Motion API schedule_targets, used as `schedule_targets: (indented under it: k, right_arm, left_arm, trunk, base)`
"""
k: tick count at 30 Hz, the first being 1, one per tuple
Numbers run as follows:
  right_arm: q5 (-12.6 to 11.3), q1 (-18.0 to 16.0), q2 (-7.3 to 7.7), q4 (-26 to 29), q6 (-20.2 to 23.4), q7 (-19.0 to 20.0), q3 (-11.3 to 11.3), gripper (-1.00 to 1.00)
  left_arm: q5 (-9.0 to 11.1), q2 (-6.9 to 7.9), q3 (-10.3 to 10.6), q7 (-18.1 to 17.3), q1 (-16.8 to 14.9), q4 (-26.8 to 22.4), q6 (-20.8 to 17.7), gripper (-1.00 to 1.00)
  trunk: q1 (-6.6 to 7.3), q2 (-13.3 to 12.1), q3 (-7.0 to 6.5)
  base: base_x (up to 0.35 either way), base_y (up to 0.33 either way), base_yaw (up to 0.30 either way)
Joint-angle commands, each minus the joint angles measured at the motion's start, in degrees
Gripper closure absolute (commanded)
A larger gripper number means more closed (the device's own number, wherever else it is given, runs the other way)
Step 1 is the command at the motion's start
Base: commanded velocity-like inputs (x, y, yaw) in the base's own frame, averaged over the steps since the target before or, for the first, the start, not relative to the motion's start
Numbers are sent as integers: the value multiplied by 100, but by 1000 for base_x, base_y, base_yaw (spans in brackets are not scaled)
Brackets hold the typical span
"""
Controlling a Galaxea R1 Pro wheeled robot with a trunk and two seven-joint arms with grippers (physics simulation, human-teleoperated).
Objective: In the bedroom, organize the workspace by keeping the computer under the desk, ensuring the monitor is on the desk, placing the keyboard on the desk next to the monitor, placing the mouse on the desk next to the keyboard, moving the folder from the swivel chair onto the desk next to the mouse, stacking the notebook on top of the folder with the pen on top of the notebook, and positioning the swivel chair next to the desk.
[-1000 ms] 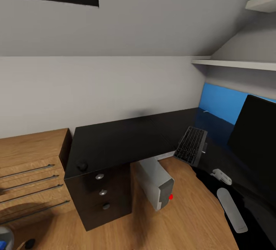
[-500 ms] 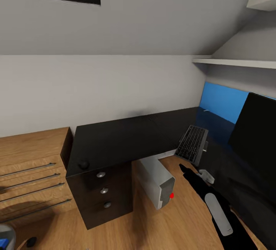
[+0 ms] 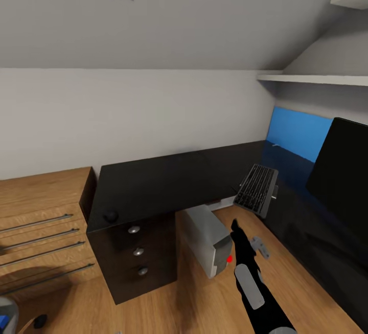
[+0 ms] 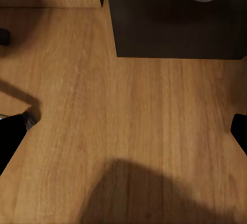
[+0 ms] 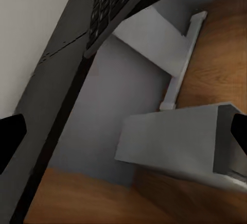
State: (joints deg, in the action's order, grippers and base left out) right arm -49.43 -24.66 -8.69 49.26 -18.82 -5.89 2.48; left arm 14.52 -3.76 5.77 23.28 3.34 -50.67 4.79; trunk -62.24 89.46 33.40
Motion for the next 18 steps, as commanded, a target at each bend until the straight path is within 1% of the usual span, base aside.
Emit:
schedule_targets:
  k: [1, 2, 4, 5, 7, 9, 10, 11, 12, 14, 16, 18]
  right_arm:
    - [-41, -8, -11, -53, -26, -4, -2, -100]
    - [-44, -21, -33, -351, -53, 3, -7, -100]
    - [-48, -26, -43, -439, -59, 10, -4, -100]
    - [-95, -28, -49, -449, -65, 14, 17, -100]
    - [-189, -29, -49, -392, -67, 16, 31, -100]
    - [-340, -30, -47, -282, -68, 16, 44, -100]
    - [-541, -30, -46, -138, -68, 17, 53, -100]
    - [-654, -30, -44, -62, -68, 17, 56, -100]
    - [-993, -27, -35, 154, -69, 17, 62, -100]
    - [-1200, -25, -29, 275, -68, 17, 64, -100]
    - [-1519, -23, -23, 434, -69, 17, 67, -100]
    - [-1628, -23, -21, 479, -69, 17, 67, -100]
  left_arm:
    - [60, 3, 20, 28, 0, -5, 31, -100]
    - [57, 0, 20, 28, 0, -5, 36, -100]
    - [54, 2, 20, 23, 0, -20, 41, -100]
    - [55, 9, 14, -14, 0, -206, 45, -100]
    - [60, 11, 15, -31, 3, -410, 45, -100]
    - [62, 16, 20, -41, 20, -631, 43, -100]
    - [62, 24, 23, -48, 91, -857, 42, -100]
    - [62, 29, 23, -51, 148, -978, 41, -100]
    - [61, 50, 26, -55, 374, -1407, 33, -100]
    - [61, 71, 27, -60, 550, -1720, 29, -100]
    - [63, 110, 28, -65, 924, -2291, 20, -100]
    - [63, 126, 28, -67, 1067, -2471, 14, -100]
  trunk:
    - [-23, 44, 23]
    - [-45, 84, 41]
    - [-88, 164, 77]
    - [-110, 205, 95]
    - [-154, 285, 131]
    - [-198, 365, 167]
    - [-220, 405, 184]
    - [-242, 445, 202]
    - [-264, 485, 220]
    - [-308, 566, 256]
    - [-352, 646, 292]
    - [-396, 726, 328]
  base:
    - [0, 0, 0]
    - [0, 0, 0]
    - [0, 0, 0]
    - [0, 0, 0]
    - [0, 0, 0]
    - [0, 0, 0]
    - [0, 0, 0]
    - [0, 0, 0]
    - [0, 0, 0]
    - [0, 0, 0]
    - [0, 0, 0]
    - [0, 0, 0]
